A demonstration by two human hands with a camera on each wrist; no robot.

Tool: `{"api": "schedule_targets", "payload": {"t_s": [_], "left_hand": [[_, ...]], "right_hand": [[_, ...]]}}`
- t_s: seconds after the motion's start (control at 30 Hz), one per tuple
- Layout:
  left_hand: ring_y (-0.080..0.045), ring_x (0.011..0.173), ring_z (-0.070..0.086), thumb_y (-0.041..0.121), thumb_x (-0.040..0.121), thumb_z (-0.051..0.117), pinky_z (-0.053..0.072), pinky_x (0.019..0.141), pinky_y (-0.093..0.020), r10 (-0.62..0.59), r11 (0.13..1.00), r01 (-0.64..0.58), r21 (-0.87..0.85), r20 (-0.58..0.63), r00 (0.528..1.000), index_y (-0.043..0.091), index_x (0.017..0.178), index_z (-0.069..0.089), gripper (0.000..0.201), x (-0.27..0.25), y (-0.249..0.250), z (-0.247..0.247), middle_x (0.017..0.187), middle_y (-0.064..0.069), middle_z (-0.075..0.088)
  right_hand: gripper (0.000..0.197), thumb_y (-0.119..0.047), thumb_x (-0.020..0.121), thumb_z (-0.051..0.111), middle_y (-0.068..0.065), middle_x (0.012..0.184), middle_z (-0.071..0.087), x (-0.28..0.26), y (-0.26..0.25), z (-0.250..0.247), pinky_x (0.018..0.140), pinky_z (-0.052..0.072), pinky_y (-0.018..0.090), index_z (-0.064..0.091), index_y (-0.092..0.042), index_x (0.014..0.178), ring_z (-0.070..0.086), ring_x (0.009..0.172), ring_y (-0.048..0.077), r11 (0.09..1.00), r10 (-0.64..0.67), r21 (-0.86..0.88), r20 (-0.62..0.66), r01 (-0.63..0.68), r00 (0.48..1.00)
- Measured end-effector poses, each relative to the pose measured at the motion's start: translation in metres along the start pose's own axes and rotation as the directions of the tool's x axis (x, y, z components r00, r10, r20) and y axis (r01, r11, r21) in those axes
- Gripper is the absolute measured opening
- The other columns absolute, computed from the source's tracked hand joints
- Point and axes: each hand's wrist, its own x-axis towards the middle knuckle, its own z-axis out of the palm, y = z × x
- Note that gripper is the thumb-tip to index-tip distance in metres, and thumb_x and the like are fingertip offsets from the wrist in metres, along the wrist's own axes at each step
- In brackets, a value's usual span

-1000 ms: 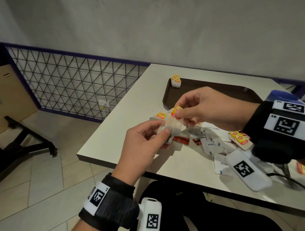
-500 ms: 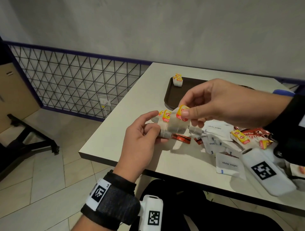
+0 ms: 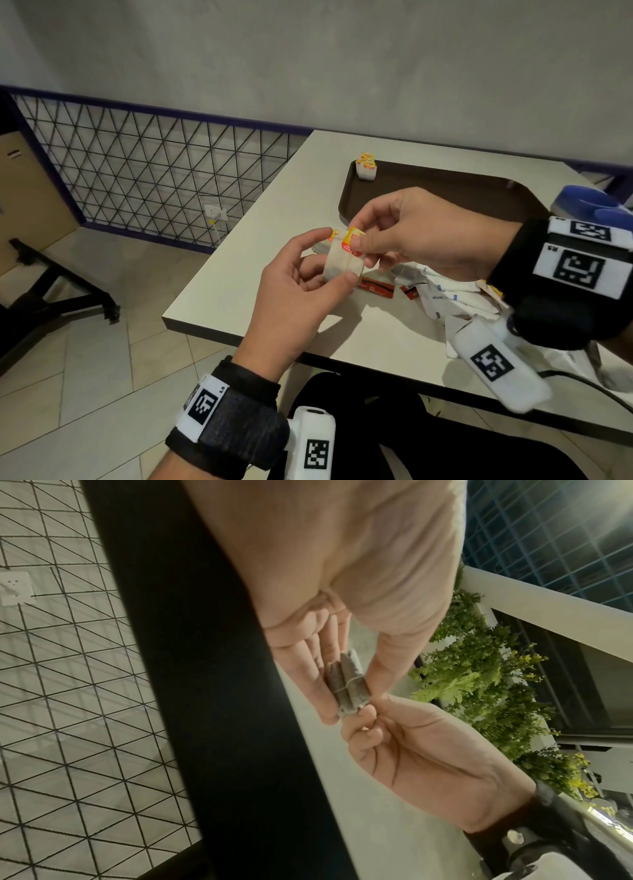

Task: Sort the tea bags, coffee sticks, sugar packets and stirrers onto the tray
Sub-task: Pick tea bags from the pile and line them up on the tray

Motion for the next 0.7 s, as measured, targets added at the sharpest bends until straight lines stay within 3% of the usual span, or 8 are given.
{"api": "schedule_targets", "payload": {"t_s": [0.07, 0.2, 0.27, 0.3, 0.4, 0.5, 0.6, 0.7], "left_hand": [[-0.027, 0.095, 0.075, -0.005, 0.084, 0.075, 0.059, 0.089, -0.033, 0.004, 1.0, -0.004, 0.001, -0.001, 1.0, 0.017, 0.128, 0.059, 0.052, 0.0, 0.0, 0.0, 0.097, -0.011, 0.079], [-0.027, 0.096, 0.075, -0.005, 0.084, 0.075, 0.058, 0.088, -0.033, 0.014, 1.0, -0.014, 0.027, 0.003, 1.0, 0.016, 0.127, 0.061, 0.05, 0.0, 0.0, 0.0, 0.098, -0.011, 0.078], [-0.028, 0.098, 0.075, -0.006, 0.084, 0.075, 0.058, 0.091, -0.037, 0.016, 0.999, -0.016, 0.04, 0.001, 1.0, 0.015, 0.126, 0.061, 0.05, -0.001, 0.0, 0.0, 0.099, -0.011, 0.078], [-0.03, 0.099, 0.074, -0.006, 0.083, 0.075, 0.058, 0.093, -0.039, 0.016, 0.999, -0.015, 0.043, -0.001, 1.0, 0.015, 0.126, 0.061, 0.05, -0.001, 0.001, 0.0, 0.099, -0.011, 0.078], [-0.028, 0.097, 0.074, -0.005, 0.082, 0.076, 0.058, 0.094, -0.041, 0.002, 0.999, -0.002, 0.046, -0.006, 1.0, 0.018, 0.126, 0.061, 0.051, -0.002, 0.001, 0.0, 0.098, -0.01, 0.078], [-0.022, 0.092, 0.075, -0.004, 0.081, 0.077, 0.06, 0.09, -0.04, 0.0, 0.999, 0.0, 0.051, -0.006, 1.0, 0.022, 0.125, 0.062, 0.053, -0.001, 0.0, 0.0, 0.096, -0.009, 0.078], [-0.018, 0.09, 0.074, -0.003, 0.082, 0.076, 0.06, 0.086, -0.03, 0.003, 0.999, -0.001, 0.052, -0.028, 1.0, 0.024, 0.122, 0.064, 0.05, -0.003, 0.0, 0.001, 0.095, -0.005, 0.078], [-0.022, 0.093, 0.074, 0.003, 0.084, 0.074, 0.061, 0.078, -0.026, 0.013, 0.999, -0.009, 0.05, -0.064, 0.998, 0.025, 0.121, 0.063, 0.044, -0.003, -0.002, 0.001, 0.1, -0.003, 0.078]], "right_hand": [[0.019, -0.012, 0.087, 0.078, 0.022, 0.093, 0.074, 0.0, 0.001, 0.0, 0.059, 0.05, 0.028, 0.073, -0.009, 0.105, 0.064, 0.072, 0.021, 0.999, 0.006, -0.031, -0.02, -0.006, 1.0], [0.03, -0.023, 0.086, 0.08, 0.003, 0.094, 0.072, 0.004, 0.003, -0.002, 0.064, 0.05, 0.031, 0.07, -0.02, 0.115, 0.063, 0.078, 0.018, 0.998, 0.051, -0.04, -0.083, -0.054, 0.995], [0.03, -0.031, 0.087, 0.078, 0.003, 0.102, 0.074, 0.004, 0.001, -0.005, 0.067, 0.05, 0.03, 0.071, -0.021, 0.115, 0.061, 0.083, 0.016, 0.995, 0.095, -0.033, -0.054, -0.097, 0.994], [0.028, -0.032, 0.088, 0.077, 0.004, 0.103, 0.075, 0.003, 0.0, -0.006, 0.067, 0.05, 0.03, 0.073, -0.02, 0.113, 0.06, 0.082, 0.016, 0.993, 0.114, -0.02, -0.015, -0.115, 0.993], [0.022, -0.025, 0.091, 0.074, 0.0, 0.081, 0.074, 0.0, 0.0, -0.011, 0.066, 0.05, 0.03, 0.076, -0.011, 0.108, 0.062, 0.076, 0.014, 0.991, 0.133, 0.011, 0.126, -0.136, 0.983], [0.015, -0.016, 0.09, 0.075, 0.007, 0.088, 0.074, 0.001, 0.003, -0.013, 0.071, 0.053, 0.031, 0.078, -0.006, 0.101, 0.065, 0.079, 0.017, 0.995, 0.096, -0.043, 0.166, -0.09, 0.982], [0.015, -0.013, 0.09, 0.075, 0.01, 0.088, 0.073, 0.006, -0.001, -0.022, 0.066, 0.052, 0.03, 0.075, -0.002, 0.101, 0.065, 0.079, 0.018, 0.994, 0.08, -0.092, 0.185, -0.064, 0.979], [0.018, -0.012, 0.092, 0.072, 0.014, 0.092, 0.071, 0.019, -0.015, -0.046, 0.069, 0.051, 0.035, 0.069, 0.002, 0.104, 0.065, 0.082, 0.022, 0.989, 0.088, -0.131, 0.189, -0.064, 0.978]]}}
